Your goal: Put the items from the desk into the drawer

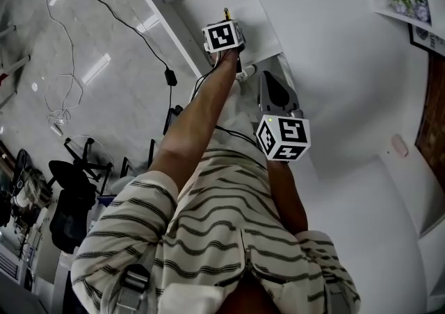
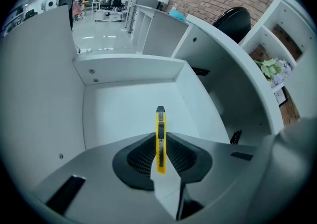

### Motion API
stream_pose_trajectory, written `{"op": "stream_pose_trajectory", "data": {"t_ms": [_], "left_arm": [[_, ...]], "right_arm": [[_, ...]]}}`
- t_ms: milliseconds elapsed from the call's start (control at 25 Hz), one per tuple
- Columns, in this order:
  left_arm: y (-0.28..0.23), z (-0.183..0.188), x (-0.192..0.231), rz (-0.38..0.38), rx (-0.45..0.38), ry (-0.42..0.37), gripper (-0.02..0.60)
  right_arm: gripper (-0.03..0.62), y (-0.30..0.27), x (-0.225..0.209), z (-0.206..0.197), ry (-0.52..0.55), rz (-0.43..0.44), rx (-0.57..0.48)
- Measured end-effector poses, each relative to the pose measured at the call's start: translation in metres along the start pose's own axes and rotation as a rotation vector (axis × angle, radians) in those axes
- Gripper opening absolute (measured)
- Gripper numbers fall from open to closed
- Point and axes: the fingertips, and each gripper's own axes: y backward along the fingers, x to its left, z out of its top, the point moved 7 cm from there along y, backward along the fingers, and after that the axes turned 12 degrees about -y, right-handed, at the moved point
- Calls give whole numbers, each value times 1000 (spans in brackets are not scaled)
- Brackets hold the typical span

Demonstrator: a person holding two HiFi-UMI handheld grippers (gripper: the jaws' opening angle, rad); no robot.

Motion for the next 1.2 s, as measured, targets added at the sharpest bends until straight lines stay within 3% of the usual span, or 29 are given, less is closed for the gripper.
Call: {"op": "stream_pose_trajectory", "data": {"t_ms": [120,320,680,960,1200], "left_arm": [[-5,-1,2,42,17,3,66],[-21,-6,1,-47,22,141,66],[-40,-8,13,-29,-4,289,66],[-49,-15,23,-21,39,335,66],[-58,-15,22,-15,48,264,67]], "right_arm": [[11,3,-4,-4,-7,0,3],[11,4,-3,-8,-15,1,7],[11,4,-13,-14,-30,-9,22],[12,-2,-16,-15,-36,-13,30],[11,-2,-22,-10,-47,-23,25]]}}
